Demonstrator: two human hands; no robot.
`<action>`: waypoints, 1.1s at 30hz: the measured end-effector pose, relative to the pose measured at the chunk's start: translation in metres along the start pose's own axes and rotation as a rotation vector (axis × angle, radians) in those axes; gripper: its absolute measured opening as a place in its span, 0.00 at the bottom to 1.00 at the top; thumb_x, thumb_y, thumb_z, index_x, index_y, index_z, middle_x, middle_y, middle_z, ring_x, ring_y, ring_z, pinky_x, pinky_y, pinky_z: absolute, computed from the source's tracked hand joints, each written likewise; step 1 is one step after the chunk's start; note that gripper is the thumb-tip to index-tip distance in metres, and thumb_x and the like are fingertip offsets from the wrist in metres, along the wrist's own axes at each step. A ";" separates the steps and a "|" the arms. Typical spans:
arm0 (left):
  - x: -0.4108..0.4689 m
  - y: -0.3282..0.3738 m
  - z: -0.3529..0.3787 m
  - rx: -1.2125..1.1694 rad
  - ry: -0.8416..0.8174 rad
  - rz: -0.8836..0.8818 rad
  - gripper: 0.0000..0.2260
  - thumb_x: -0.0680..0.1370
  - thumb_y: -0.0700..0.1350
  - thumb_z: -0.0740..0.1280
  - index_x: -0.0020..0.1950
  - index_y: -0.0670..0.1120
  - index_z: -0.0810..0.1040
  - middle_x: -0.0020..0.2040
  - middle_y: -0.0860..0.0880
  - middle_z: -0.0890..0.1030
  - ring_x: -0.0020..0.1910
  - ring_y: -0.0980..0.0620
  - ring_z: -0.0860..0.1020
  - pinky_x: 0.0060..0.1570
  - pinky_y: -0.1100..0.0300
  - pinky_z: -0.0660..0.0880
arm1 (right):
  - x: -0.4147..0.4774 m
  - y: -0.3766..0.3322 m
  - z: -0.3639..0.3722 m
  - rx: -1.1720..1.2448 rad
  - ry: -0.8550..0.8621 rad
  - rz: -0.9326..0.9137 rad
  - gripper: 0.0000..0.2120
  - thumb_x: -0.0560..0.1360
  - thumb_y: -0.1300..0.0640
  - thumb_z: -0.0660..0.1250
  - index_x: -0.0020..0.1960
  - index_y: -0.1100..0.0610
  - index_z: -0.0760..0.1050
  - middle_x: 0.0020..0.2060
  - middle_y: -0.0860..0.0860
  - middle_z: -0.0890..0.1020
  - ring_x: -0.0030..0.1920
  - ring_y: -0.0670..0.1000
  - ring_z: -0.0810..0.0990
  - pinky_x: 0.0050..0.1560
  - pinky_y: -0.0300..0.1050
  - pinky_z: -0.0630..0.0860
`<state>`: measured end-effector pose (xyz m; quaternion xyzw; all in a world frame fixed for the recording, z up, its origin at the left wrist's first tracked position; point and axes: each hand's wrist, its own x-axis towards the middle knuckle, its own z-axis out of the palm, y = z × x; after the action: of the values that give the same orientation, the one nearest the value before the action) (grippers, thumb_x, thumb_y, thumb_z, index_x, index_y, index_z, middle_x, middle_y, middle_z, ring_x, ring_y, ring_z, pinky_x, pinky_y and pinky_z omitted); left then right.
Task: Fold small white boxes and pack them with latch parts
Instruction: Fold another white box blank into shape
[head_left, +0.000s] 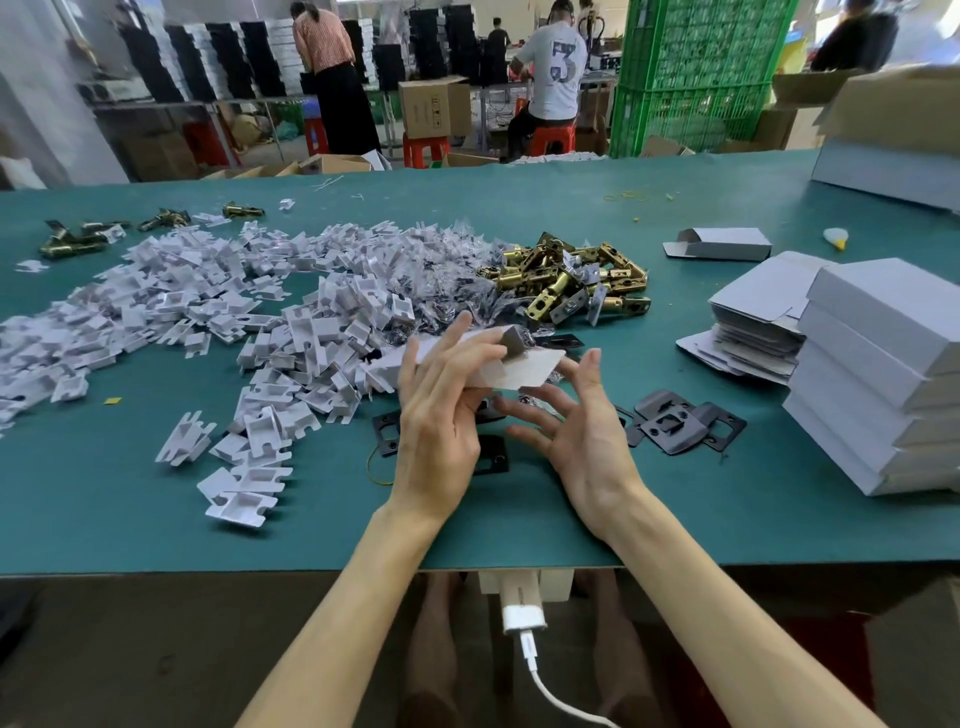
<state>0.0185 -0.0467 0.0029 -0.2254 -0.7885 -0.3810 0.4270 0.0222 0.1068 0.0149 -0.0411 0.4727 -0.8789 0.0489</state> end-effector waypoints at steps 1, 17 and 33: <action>-0.001 0.001 0.000 -0.025 -0.009 -0.005 0.25 0.74 0.18 0.63 0.64 0.41 0.79 0.67 0.51 0.81 0.77 0.50 0.70 0.78 0.31 0.53 | -0.001 0.000 0.000 0.003 0.014 0.003 0.31 0.77 0.32 0.57 0.66 0.54 0.78 0.53 0.55 0.85 0.53 0.60 0.85 0.46 0.48 0.82; 0.002 0.006 -0.005 -0.374 -0.234 -0.263 0.18 0.76 0.29 0.63 0.64 0.41 0.78 0.71 0.47 0.78 0.76 0.49 0.71 0.65 0.52 0.78 | -0.002 -0.002 -0.003 0.081 0.013 -0.013 0.17 0.83 0.54 0.64 0.72 0.47 0.75 0.63 0.52 0.83 0.63 0.54 0.82 0.54 0.49 0.81; 0.012 0.000 -0.013 -0.846 -0.137 -0.855 0.13 0.86 0.42 0.62 0.68 0.43 0.80 0.70 0.43 0.79 0.64 0.42 0.79 0.56 0.49 0.81 | -0.005 0.010 0.000 -0.168 0.000 -0.199 0.10 0.79 0.54 0.70 0.59 0.54 0.78 0.40 0.54 0.84 0.36 0.52 0.83 0.41 0.44 0.83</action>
<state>0.0186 -0.0564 0.0171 -0.0627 -0.6151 -0.7838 0.0579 0.0275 0.1017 0.0061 -0.0919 0.5381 -0.8368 -0.0422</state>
